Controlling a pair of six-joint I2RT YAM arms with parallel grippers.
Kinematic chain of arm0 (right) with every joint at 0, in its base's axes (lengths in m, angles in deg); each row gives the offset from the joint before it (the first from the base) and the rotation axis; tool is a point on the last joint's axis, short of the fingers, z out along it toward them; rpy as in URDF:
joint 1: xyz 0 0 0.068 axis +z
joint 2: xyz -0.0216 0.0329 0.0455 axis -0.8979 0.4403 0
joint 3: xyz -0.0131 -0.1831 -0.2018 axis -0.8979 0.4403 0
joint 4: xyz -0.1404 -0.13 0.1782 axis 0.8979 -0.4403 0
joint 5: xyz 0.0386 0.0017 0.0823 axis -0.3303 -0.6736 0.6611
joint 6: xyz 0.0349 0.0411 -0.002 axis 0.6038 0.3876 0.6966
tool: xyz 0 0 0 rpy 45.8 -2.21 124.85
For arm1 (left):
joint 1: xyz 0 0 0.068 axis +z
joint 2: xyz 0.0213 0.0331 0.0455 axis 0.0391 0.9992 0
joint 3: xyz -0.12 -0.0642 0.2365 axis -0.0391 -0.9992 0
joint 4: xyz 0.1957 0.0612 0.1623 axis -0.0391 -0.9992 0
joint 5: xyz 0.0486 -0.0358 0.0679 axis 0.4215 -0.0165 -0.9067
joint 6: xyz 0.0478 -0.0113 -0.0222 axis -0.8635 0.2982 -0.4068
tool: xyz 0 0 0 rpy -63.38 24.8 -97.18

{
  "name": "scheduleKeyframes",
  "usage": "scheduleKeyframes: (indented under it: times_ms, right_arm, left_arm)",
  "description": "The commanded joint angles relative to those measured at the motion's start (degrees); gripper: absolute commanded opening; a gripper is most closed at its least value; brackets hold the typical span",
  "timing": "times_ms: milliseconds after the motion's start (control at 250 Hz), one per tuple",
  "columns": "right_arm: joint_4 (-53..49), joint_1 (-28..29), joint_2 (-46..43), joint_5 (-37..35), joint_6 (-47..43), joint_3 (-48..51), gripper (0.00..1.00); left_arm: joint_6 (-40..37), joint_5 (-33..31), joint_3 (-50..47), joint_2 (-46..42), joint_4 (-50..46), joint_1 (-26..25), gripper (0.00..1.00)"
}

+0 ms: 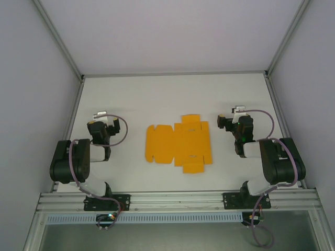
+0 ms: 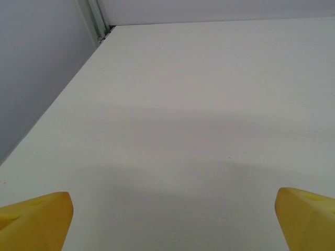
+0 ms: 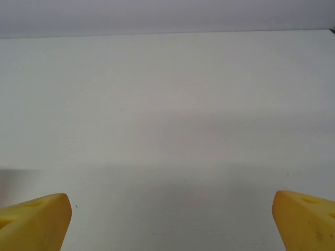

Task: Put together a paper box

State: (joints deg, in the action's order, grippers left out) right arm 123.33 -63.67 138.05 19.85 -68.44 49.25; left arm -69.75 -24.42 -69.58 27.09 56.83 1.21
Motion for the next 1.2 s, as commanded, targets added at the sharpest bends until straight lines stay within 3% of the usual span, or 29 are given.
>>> scheduleKeyframes:
  times_ms: [0,379,519,583,659,735,827,974,1110,1198]
  right_arm:
    - [1.1,-0.5,0.3,1.5,0.8,-0.9,1.00]
    - [1.7,-0.6,0.2,1.2,0.9,-0.4,1.00]
    - [0.8,-0.4,-2.1,-1.9,1.7,-0.1,1.00]
    - [-6.5,0.1,-6.2,-3.1,1.5,-2.1,0.94]
    - [-25.3,1.2,-12.1,-3.2,4.1,-8.4,0.95]
    - [-42.6,2.5,-15.5,-2.3,8.3,-15.6,0.97]
    - [-53.2,6.4,-18.6,-0.6,11.7,-19.3,1.00]
    - [-64.3,13.5,-21.2,5.8,20.8,-21.4,1.00]
    - [-62.7,20.4,-19.7,14.1,24.8,-19.1,0.94]
    - [-61.6,21.9,-17.5,16.9,27.0,-18.0,0.92]
  left_arm:
    - [-0.4,1.1,1.3,-0.8,-0.3,0.5,1.00]
    - [-0.4,0.6,1.3,-1.1,-0.5,0.4,1.00]
    - [-0.2,-1.1,4.4,-10.0,-13.5,-0.1,1.00]
    - [3.9,-1.5,8.7,-15.7,-27.8,-0.6,1.00]
    - [10.7,2.4,14.3,-20.4,-43.9,-0.6,1.00]
    - [15.0,6.6,16.4,-23.5,-51.2,-1.9,1.00]
    - [18.9,7.4,17.1,-25.7,-55.5,-5.2,1.00]
    - [22.9,10.5,21.3,-22.4,-65.6,-12.2,1.00]
    - [23.1,16.5,26.5,-14.9,-75.5,-18.7,1.00]
    - [24.7,20.4,27.5,-11.1,-77.7,-20.5,1.00]
